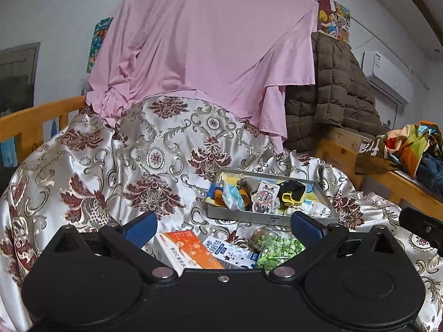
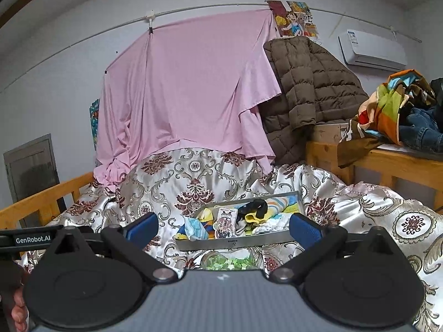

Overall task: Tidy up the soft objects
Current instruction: 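Lift both tools up and back from the tray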

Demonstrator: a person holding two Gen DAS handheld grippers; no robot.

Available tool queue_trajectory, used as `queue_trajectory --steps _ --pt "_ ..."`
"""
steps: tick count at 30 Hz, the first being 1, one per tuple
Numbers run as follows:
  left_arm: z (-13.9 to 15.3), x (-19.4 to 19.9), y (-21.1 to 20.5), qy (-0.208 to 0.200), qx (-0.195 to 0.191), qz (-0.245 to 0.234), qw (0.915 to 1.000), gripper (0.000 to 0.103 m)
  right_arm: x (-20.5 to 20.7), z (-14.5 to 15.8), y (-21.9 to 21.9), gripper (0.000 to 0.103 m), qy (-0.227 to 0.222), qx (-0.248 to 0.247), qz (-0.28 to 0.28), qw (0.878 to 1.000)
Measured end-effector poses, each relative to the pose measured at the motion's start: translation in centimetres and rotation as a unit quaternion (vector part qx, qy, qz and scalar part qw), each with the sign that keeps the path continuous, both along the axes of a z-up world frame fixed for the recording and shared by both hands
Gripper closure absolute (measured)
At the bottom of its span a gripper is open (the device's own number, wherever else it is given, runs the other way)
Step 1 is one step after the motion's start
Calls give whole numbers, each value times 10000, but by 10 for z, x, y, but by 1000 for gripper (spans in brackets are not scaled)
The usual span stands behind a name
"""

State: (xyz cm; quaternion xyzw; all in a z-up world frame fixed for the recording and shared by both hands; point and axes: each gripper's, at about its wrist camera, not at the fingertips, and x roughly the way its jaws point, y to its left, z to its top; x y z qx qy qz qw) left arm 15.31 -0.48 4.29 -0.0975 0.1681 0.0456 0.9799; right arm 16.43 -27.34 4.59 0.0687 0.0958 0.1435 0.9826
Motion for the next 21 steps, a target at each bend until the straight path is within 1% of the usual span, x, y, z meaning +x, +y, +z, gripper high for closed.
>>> queue_trajectory --steps 21 --pt "-20 -7 12 131 -134 163 9997 1 -5 -7 6 1 105 -162 -18 9998"
